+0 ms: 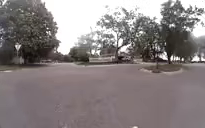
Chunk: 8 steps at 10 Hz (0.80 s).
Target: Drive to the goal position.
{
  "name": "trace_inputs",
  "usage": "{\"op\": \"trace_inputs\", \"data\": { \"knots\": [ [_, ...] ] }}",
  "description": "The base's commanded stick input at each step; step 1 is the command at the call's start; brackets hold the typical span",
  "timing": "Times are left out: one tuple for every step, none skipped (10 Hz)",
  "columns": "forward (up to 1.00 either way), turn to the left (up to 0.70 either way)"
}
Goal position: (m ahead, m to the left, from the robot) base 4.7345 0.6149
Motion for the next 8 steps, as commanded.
{"op": "trace_inputs", "data": {
  "knots": [
    [0.70, 0.00],
    [0.70, 0.00],
    [0.70, 0.00],
    [0.70, 0.00],
    [0.70, 0.00],
    [0.70, 0.00],
    [0.70, 0.00],
    [0.70, 0.00]
  ]
}}
